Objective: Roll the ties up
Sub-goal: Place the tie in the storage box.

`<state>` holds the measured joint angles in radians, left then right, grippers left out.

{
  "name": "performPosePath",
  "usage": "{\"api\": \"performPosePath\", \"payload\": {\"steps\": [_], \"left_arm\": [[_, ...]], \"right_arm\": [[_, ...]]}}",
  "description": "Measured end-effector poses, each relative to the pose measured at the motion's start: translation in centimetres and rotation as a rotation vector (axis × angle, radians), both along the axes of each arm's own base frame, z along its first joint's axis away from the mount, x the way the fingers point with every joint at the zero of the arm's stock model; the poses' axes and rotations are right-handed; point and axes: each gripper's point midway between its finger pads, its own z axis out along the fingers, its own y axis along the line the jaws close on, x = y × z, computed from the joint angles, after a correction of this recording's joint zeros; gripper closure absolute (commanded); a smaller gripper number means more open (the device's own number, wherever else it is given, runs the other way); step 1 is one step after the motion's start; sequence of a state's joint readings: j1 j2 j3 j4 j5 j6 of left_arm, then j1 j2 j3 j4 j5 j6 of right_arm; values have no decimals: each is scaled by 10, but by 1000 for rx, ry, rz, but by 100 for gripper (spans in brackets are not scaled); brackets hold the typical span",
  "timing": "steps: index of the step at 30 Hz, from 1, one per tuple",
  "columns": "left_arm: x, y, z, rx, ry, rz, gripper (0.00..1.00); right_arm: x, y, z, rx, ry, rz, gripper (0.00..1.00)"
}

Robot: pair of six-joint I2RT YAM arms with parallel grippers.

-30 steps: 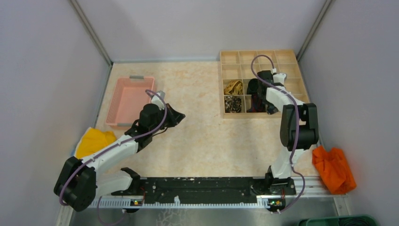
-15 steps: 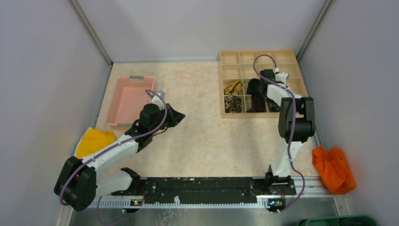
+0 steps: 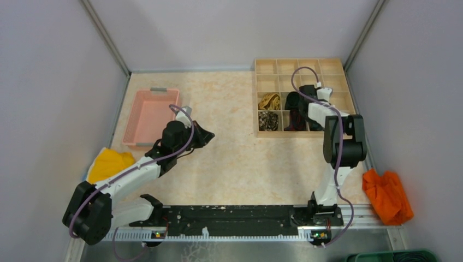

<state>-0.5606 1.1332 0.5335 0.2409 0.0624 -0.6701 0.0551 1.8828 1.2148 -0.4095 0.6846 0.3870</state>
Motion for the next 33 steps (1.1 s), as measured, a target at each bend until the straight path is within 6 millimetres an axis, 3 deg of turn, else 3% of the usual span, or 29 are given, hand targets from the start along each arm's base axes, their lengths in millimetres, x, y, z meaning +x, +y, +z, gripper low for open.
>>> {"api": "performPosePath", "payload": {"steps": [9, 12, 21, 27, 33], "left_arm": [[-1, 1, -1, 11, 0, -2, 100], [-1, 1, -2, 13, 2, -2, 100], [-2, 1, -3, 14, 7, -7, 100], [-4, -2, -8, 16, 23, -25, 100], [-5, -4, -12, 18, 34, -36, 100]], "right_arm": [[-24, 31, -2, 109, -17, 66, 38], [-33, 35, 0, 136, -11, 74, 31], [-52, 50, 6, 219, -10, 131, 29], [-60, 61, 28, 253, -59, 189, 18], [-61, 65, 43, 259, -92, 212, 16]]}}
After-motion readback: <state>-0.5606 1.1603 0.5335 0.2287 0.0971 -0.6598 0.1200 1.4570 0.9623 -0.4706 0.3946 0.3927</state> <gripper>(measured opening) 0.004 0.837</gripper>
